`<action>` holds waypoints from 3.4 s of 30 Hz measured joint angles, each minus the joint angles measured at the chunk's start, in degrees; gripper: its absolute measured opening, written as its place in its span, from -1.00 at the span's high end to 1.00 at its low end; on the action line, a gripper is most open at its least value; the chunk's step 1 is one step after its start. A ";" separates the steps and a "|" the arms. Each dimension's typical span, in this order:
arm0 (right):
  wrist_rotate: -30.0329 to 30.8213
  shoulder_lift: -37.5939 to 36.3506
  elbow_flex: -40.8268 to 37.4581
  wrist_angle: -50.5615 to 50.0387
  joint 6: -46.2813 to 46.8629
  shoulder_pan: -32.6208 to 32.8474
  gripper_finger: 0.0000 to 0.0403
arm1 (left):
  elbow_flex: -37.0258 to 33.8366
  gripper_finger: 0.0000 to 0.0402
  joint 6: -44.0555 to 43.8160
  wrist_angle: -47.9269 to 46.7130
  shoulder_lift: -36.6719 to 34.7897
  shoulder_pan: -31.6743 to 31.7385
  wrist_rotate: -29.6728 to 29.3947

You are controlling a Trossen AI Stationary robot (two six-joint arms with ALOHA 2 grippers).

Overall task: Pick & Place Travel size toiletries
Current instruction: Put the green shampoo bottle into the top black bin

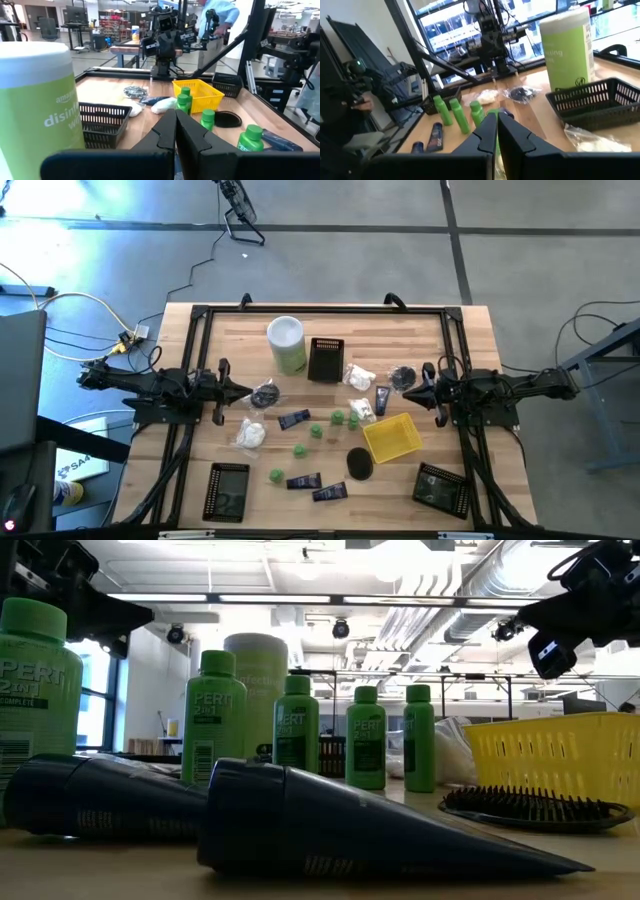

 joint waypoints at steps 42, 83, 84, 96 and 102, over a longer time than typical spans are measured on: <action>-0.28 31.22 3.85 26.30 -5.78 0.13 0.98 | 0.02 0.99 0.02 0.49 0.00 0.00 -3.82; 2.70 61.03 25.46 7.59 -8.54 3.55 0.97 | 0.02 0.99 0.00 0.09 -0.01 0.00 -3.54; 2.97 61.03 25.46 7.59 -7.53 3.50 0.97 | 0.02 0.99 0.00 0.10 0.00 0.00 -3.55; 3.03 61.03 25.46 7.54 -6.83 3.50 0.48 | 0.02 0.99 0.00 0.10 -0.02 0.00 -3.59; 4.72 61.01 25.46 7.59 -6.83 3.50 0.06 | 0.02 0.99 0.00 0.10 -0.02 -0.01 -3.61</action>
